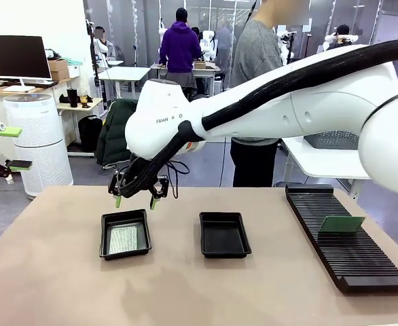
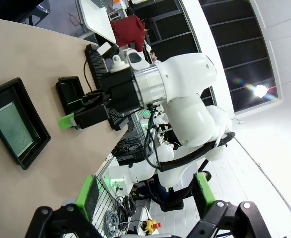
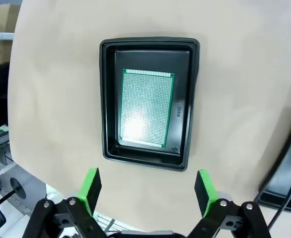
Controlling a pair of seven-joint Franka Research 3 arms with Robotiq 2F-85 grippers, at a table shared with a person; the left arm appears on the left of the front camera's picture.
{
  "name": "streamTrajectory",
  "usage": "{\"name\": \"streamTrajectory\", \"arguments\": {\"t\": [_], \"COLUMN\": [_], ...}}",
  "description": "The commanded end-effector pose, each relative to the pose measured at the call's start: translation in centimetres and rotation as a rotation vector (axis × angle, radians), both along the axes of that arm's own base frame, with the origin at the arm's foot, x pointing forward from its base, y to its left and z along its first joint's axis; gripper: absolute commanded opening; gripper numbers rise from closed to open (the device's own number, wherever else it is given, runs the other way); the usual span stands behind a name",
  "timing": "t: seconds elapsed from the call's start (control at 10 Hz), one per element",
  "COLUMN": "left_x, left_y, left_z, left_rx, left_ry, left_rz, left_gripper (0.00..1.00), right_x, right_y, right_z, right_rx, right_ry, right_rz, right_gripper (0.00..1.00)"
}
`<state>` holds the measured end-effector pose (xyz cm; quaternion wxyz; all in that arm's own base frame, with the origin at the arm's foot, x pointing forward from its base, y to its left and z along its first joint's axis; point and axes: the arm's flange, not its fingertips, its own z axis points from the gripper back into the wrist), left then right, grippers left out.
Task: Inspect and transfer BCBs to ESD trays.
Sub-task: Pick up the Blank PCB from the PCB Rack and place it in the left ESD tray.
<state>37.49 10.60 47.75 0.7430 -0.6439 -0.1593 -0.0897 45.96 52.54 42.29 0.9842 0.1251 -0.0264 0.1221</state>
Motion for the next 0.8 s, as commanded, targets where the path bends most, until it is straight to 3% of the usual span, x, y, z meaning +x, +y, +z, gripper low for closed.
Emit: {"name": "streamTrajectory", "arguments": {"t": [0.0,0.7], "left_x": [-0.1,-0.1], "left_y": [0.1,0.1], "left_z": [0.1,0.1], "left_rx": [-0.003,-0.003], "left_ry": [-0.002,-0.002], "left_rz": [0.001,0.001], "left_gripper": [1.0,1.0], "right_x": [-0.9,-0.4], "right_y": [-0.7,-5.1], "right_z": [0.5,1.4], "right_rx": [-0.049,0.011], "right_ry": [-0.021,-0.018], "right_rz": [-0.026,-0.036], "right_gripper": [1.0,1.0]}}
